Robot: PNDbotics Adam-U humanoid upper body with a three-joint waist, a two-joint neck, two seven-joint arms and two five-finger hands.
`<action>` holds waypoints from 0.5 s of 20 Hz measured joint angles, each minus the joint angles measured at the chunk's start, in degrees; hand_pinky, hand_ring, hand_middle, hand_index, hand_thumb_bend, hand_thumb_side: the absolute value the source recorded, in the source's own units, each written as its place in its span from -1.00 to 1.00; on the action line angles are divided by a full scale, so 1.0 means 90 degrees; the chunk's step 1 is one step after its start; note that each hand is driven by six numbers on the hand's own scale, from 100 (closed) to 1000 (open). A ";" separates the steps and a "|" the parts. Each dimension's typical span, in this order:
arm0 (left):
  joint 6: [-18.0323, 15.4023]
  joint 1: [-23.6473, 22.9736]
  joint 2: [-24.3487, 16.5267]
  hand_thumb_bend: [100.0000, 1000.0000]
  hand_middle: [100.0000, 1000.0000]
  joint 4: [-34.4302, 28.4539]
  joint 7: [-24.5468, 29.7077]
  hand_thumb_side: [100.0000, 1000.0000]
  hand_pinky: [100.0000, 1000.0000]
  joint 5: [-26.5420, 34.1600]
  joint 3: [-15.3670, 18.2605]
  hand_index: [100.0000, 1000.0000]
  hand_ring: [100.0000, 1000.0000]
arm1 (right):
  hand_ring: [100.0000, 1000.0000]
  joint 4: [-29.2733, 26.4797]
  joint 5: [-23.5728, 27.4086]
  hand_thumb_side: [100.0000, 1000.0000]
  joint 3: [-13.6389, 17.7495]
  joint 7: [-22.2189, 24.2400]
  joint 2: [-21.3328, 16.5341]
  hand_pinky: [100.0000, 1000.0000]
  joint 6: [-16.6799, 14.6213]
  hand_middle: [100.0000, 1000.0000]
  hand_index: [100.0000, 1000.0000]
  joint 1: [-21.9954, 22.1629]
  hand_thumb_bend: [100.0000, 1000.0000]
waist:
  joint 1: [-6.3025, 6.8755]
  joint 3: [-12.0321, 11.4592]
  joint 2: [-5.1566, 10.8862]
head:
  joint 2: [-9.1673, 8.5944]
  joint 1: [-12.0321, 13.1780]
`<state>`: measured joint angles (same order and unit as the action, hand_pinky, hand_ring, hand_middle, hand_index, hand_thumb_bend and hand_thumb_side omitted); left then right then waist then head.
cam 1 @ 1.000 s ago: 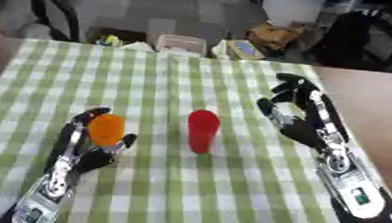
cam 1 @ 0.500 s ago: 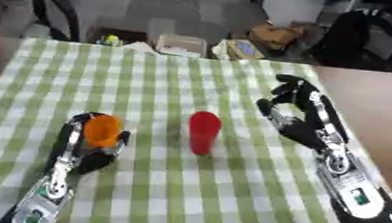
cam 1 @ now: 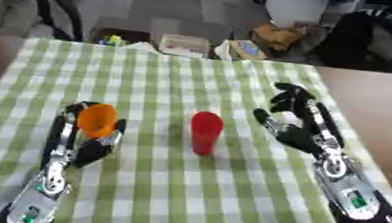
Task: Pour the contents of one cup into another cup.
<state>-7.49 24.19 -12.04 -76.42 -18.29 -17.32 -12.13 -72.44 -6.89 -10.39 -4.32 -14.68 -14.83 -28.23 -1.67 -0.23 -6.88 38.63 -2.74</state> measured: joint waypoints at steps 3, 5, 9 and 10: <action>0.0032 -0.0007 -0.0002 -1.00 -0.32 -0.0155 -0.0014 -0.61 -0.36 0.0041 0.0000 0.18 -0.13 | 0.20 0.0203 -0.0071 -0.44 -0.0067 0.0120 0.0052 0.41 -0.0116 0.16 0.67 -0.0025 0.17 | -0.0007 -0.0018 0.0001 | -0.0009 -0.0012; 0.0049 -0.0016 -0.0003 -1.00 -0.32 -0.0262 0.0000 -0.61 -0.36 0.0062 -0.0002 0.18 -0.13 | 0.22 0.0325 -0.0143 -0.43 -0.0107 0.0206 0.0097 0.42 -0.0195 0.17 0.67 -0.0066 0.17 | -0.0007 -0.0023 0.0003 | -0.0016 -0.0018; 0.0084 -0.0047 -0.0003 -1.00 -0.32 -0.0442 0.0038 -0.61 -0.36 0.0113 -0.0008 0.18 -0.13 | 0.23 0.0534 -0.0285 -0.44 -0.0179 0.0330 0.0211 0.43 -0.0312 0.18 0.68 -0.0177 0.17 | 0.0002 -0.0058 0.0022 | -0.0017 -0.0034; 0.0093 -0.0052 -0.0003 -1.00 -0.32 -0.0475 0.0051 -0.61 -0.36 0.0132 -0.0016 0.18 -0.13 | 0.24 0.0580 -0.0313 -0.44 -0.0190 0.0355 0.0247 0.43 -0.0337 0.18 0.68 -0.0216 0.17 | 0.0007 -0.0063 0.0024 | -0.0017 -0.0038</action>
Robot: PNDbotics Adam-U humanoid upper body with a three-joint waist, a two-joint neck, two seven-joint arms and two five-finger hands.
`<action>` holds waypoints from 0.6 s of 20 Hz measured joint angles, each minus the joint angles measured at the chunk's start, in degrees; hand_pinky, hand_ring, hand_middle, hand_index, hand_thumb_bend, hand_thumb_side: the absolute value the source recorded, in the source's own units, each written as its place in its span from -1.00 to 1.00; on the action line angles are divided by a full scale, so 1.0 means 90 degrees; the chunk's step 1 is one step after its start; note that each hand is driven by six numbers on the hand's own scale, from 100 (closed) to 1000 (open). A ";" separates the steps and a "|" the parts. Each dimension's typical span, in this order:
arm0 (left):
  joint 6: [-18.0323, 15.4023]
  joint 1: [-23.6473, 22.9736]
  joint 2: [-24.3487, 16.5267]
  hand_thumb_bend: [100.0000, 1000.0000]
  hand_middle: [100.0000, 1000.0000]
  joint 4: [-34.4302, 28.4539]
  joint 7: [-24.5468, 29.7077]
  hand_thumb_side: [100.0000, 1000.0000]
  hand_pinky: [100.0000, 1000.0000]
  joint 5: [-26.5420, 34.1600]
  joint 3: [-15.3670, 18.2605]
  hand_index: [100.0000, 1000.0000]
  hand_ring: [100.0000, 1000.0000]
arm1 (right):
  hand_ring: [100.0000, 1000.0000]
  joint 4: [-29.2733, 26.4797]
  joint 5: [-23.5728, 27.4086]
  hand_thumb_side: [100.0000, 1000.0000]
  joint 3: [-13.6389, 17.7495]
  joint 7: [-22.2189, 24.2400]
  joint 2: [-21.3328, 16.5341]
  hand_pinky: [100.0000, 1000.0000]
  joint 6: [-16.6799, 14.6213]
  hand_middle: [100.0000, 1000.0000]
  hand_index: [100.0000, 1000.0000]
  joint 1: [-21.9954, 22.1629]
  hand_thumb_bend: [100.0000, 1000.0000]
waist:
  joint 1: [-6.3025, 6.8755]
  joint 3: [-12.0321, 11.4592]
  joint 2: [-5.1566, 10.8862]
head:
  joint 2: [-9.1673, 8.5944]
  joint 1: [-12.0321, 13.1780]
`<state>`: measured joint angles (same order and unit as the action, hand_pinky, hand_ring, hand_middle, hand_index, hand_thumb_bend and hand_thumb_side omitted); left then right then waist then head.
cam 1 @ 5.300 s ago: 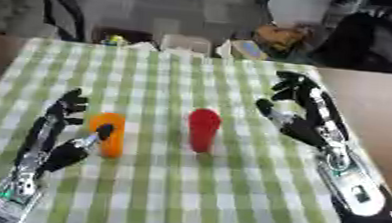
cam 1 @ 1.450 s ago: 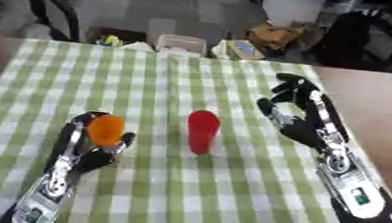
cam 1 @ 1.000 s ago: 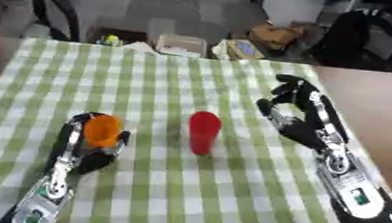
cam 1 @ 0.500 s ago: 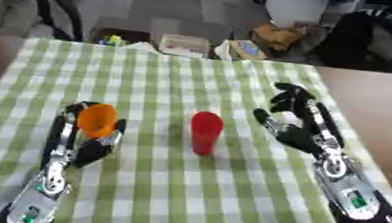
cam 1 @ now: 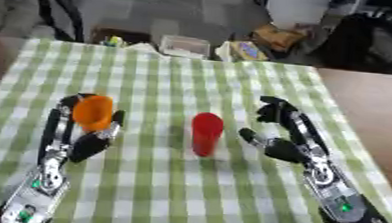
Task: Pour the contents of one cup into another cup.
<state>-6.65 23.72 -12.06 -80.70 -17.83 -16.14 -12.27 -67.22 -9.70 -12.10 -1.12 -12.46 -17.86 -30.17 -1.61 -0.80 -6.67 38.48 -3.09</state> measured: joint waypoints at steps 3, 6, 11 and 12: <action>0.0020 -0.0003 0.0000 -1.00 -0.32 -0.0083 0.0058 -0.60 -0.35 0.0066 -0.0049 0.18 -0.12 | 0.25 0.0139 -0.0095 -0.44 -0.0031 0.0050 0.0114 0.44 -0.0050 0.19 0.68 -0.0077 0.17 | 0.0011 -0.0022 0.0020 | 0.0000 -0.0003; 0.0034 -0.0008 0.0000 -1.00 -0.31 -0.0176 0.0132 -0.60 -0.34 0.0129 -0.0101 0.18 -0.12 | 0.26 0.0273 -0.0180 -0.44 -0.0036 0.0076 0.0230 0.44 -0.0083 0.20 0.68 -0.0156 0.17 | 0.0027 -0.0034 0.0027 | 0.0000 -0.0003; 0.0055 -0.0013 0.0002 -1.00 -0.31 -0.0298 0.0247 -0.59 -0.33 0.0230 -0.0181 0.19 -0.11 | 0.27 0.0457 -0.0303 -0.43 -0.0055 0.0095 0.0372 0.45 -0.0128 0.20 0.68 -0.0238 0.17 | 0.0050 -0.0055 0.0028 | 0.0001 -0.0003; 0.0054 -0.0017 0.0003 -1.00 -0.31 -0.0322 0.0266 -0.59 -0.33 0.0246 -0.0190 0.19 -0.11 | 0.27 0.0486 -0.0319 -0.43 -0.0063 0.0099 0.0396 0.45 -0.0140 0.20 0.68 -0.0243 0.17 | 0.0051 -0.0067 0.0028 | 0.0001 -0.0003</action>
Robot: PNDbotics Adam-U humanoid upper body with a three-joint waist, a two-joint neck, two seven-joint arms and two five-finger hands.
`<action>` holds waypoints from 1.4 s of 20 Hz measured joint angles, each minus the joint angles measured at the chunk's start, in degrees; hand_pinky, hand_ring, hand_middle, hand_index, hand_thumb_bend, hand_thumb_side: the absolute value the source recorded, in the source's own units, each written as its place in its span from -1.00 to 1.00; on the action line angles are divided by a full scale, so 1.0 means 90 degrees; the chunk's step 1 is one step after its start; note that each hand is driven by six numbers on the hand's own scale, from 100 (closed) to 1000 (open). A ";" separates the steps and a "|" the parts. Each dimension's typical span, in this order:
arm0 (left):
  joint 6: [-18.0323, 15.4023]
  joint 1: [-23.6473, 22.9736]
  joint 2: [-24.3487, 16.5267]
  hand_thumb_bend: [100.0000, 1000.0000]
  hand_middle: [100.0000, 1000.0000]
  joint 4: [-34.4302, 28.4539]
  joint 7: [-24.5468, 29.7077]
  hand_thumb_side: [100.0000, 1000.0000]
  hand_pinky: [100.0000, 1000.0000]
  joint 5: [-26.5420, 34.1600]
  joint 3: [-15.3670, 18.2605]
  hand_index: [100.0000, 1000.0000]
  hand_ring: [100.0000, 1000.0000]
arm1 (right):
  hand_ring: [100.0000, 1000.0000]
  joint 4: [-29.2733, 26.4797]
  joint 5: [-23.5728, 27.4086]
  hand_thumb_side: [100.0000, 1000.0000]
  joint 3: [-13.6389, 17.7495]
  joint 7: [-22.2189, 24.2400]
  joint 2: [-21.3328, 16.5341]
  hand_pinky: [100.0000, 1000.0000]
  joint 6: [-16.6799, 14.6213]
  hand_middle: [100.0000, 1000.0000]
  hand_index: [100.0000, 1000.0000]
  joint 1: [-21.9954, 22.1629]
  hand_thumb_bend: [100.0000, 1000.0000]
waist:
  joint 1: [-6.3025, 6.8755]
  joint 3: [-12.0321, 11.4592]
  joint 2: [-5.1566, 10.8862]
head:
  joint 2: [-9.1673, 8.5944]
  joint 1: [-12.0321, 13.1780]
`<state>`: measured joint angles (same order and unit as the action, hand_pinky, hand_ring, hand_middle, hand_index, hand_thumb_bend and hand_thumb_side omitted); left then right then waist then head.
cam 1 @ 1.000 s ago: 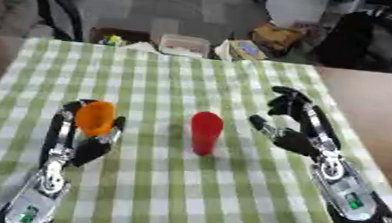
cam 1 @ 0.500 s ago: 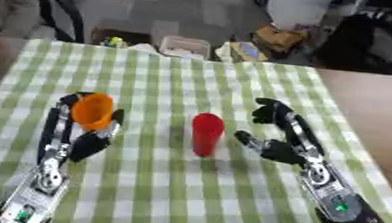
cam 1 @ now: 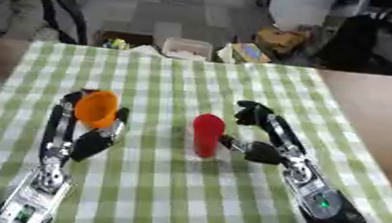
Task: Pour the contents of one cup into another cup.
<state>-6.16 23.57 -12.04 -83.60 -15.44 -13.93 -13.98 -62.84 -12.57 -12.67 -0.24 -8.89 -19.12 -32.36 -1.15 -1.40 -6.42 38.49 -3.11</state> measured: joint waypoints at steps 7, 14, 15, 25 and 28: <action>0.0012 -0.0013 0.0001 -1.00 -0.30 -0.0098 0.0083 -0.58 -0.32 0.0055 -0.0041 0.19 -0.11 | 0.27 0.0166 -0.0133 -0.43 -0.0014 0.0036 0.0145 0.45 -0.0078 0.20 0.68 -0.0106 0.17 | 0.0035 -0.0044 0.0000 | 0.0002 -0.0003; 0.0031 -0.0013 0.0002 -1.00 -0.30 -0.0153 0.0110 -0.58 -0.31 0.0085 -0.0077 0.19 -0.10 | 0.27 0.0302 -0.0253 -0.42 -0.0048 0.0087 0.0252 0.45 -0.0132 0.20 0.68 -0.0160 0.18 | 0.0070 -0.0068 0.0000 | 0.0005 -0.0008; 0.0034 -0.0013 0.0002 -1.00 -0.30 -0.0155 0.0114 -0.58 -0.31 0.0086 -0.0077 0.19 -0.10 | 0.27 0.0324 -0.0272 -0.42 -0.0048 0.0091 0.0259 0.45 -0.0136 0.20 0.68 -0.0161 0.18 | 0.0072 -0.0068 0.0000 | 0.0005 -0.0008; 0.0036 -0.0012 0.0002 -1.00 -0.30 -0.0196 0.0132 -0.58 -0.30 0.0129 -0.0080 0.20 -0.10 | 0.27 0.0563 -0.0449 -0.42 -0.0050 0.0106 0.0461 0.45 -0.0207 0.20 0.68 -0.0288 0.17 | 0.0072 -0.0077 -0.0013 | 0.0006 -0.0021; 0.0037 -0.0012 0.0002 -1.00 -0.30 -0.0196 0.0141 -0.57 -0.30 0.0134 -0.0082 0.20 -0.10 | 0.28 0.0652 -0.0508 -0.42 -0.0049 0.0110 0.0514 0.45 -0.0230 0.20 0.68 -0.0323 0.17 | 0.0072 -0.0081 -0.0016 | 0.0006 -0.0026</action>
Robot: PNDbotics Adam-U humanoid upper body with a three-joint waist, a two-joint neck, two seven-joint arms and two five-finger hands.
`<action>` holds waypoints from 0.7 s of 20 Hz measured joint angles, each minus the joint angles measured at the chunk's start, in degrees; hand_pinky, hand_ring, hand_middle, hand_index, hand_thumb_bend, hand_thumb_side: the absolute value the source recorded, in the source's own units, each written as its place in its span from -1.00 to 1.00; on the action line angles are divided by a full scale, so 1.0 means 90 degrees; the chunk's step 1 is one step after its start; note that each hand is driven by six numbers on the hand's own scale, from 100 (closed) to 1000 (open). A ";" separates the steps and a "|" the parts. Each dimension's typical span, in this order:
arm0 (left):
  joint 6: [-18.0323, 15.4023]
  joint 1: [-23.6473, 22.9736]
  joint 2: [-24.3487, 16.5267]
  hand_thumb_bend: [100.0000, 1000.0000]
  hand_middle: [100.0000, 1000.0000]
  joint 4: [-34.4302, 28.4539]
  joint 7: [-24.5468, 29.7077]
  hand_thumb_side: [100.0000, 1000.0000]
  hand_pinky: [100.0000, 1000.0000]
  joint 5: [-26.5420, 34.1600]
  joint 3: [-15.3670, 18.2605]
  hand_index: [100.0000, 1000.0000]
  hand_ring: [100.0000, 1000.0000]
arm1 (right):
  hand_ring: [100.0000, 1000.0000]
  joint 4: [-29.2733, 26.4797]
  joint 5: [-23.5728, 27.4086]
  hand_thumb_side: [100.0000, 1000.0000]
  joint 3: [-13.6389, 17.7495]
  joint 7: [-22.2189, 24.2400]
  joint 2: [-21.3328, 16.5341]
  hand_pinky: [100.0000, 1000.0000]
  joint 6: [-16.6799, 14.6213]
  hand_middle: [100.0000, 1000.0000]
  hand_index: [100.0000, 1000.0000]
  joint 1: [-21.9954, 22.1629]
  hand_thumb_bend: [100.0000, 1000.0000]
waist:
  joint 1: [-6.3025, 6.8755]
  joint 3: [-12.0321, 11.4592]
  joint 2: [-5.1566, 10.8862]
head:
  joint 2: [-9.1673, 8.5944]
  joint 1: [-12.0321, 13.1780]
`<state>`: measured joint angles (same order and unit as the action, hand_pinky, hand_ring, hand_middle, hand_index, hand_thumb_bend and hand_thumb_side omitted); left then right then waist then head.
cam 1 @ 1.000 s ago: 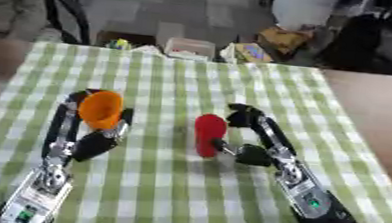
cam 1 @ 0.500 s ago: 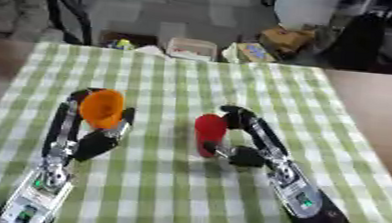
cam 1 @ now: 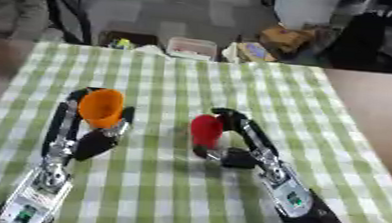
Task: Pour the contents of one cup into another cup.
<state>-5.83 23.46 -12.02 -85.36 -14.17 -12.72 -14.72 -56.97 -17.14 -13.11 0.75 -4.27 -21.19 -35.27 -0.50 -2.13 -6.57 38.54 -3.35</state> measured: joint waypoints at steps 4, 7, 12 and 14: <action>-0.0005 0.0001 0.0000 -1.00 -0.30 0.0000 0.0011 -0.57 -0.30 0.0001 -0.0019 0.20 -0.10 | 0.28 0.0127 -0.0092 -0.41 0.0002 -0.0011 0.0071 0.45 -0.0033 0.21 0.68 -0.0051 0.18 | 0.0000 -0.0024 -0.0001 | 0.0000 -0.0001; -0.0006 0.0001 0.0000 -1.00 -0.30 -0.0001 0.0014 -0.57 -0.30 0.0001 -0.0029 0.20 -0.10 | 0.32 0.0222 -0.0190 -0.40 0.0007 -0.0036 0.0109 0.48 -0.0059 0.25 0.68 -0.0077 0.18 | 0.0002 -0.0043 -0.0003 | 0.0000 -0.0002; 0.0001 0.0005 0.0001 -1.00 -0.30 -0.0007 0.0024 -0.57 -0.30 0.0003 -0.0031 0.19 -0.10 | 0.36 0.0390 -0.0392 -0.40 0.0052 -0.0129 0.0193 0.51 -0.0112 0.28 0.69 -0.0156 0.18 | 0.0018 -0.0088 -0.0015 | 0.0000 -0.0011; 0.0002 0.0010 0.0001 -1.00 -0.30 -0.0019 0.0027 -0.56 -0.30 0.0004 -0.0032 0.19 -0.10 | 0.36 0.0459 -0.0475 -0.42 0.0086 -0.0186 0.0230 0.51 -0.0126 0.28 0.69 -0.0182 0.18 | 0.0039 -0.0117 -0.0015 | 0.0000 -0.0015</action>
<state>-5.82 23.55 -12.01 -85.53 -13.93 -12.69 -15.01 -52.83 -21.42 -12.34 -0.92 -2.19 -22.33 -36.91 -0.15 -3.18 -6.70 38.54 -3.48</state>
